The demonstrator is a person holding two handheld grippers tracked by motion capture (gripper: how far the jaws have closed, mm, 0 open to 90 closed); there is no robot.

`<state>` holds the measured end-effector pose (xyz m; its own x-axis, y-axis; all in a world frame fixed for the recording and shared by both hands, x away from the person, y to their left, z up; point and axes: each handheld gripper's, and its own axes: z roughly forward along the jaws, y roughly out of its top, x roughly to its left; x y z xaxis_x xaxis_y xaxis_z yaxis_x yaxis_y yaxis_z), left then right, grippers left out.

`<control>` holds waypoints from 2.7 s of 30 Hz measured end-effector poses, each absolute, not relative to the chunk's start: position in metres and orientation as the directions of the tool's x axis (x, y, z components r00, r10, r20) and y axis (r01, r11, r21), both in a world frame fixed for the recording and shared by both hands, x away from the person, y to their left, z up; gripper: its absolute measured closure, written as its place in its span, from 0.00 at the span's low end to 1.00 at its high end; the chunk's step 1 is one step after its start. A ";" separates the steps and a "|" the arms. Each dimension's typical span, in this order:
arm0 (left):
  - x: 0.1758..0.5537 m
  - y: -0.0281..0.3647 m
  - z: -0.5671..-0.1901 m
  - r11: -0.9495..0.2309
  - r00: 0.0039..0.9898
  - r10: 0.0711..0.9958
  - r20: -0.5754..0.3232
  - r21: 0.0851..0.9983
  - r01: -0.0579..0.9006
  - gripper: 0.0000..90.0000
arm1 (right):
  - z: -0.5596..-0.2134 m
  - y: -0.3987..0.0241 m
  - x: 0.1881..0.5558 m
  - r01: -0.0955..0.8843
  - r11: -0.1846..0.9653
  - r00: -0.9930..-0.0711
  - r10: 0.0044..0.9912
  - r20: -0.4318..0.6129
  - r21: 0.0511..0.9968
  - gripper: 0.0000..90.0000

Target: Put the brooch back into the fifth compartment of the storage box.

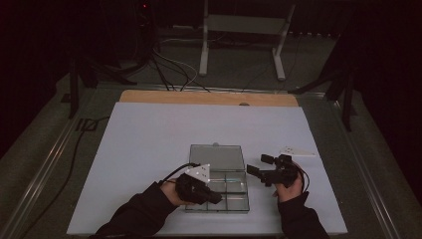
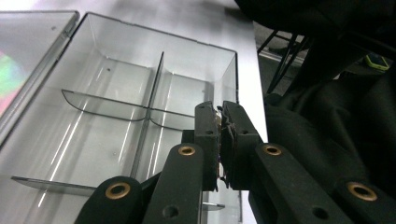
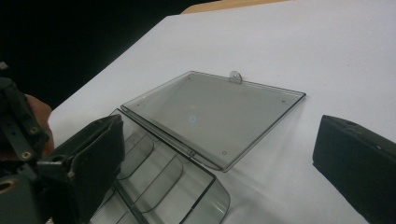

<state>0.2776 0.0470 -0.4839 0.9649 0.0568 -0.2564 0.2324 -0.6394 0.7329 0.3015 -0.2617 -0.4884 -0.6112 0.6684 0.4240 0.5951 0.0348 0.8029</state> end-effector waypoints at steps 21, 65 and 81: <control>0.279 0.036 -0.497 -0.686 0.968 0.068 -0.241 0.693 0.221 0.97 | -0.489 -0.262 0.302 0.595 0.039 -0.613 0.668 0.422 0.803 0.02; 0.287 0.056 -0.469 -0.604 0.956 0.195 -0.218 0.741 0.293 0.04 | -0.487 -0.260 0.300 0.591 0.045 -0.622 0.661 0.419 0.805 0.02; 0.299 0.069 -0.460 -0.551 0.935 0.268 -0.232 0.759 0.347 0.02 | -0.487 -0.259 0.299 0.593 0.047 -0.624 0.658 0.421 0.804 0.02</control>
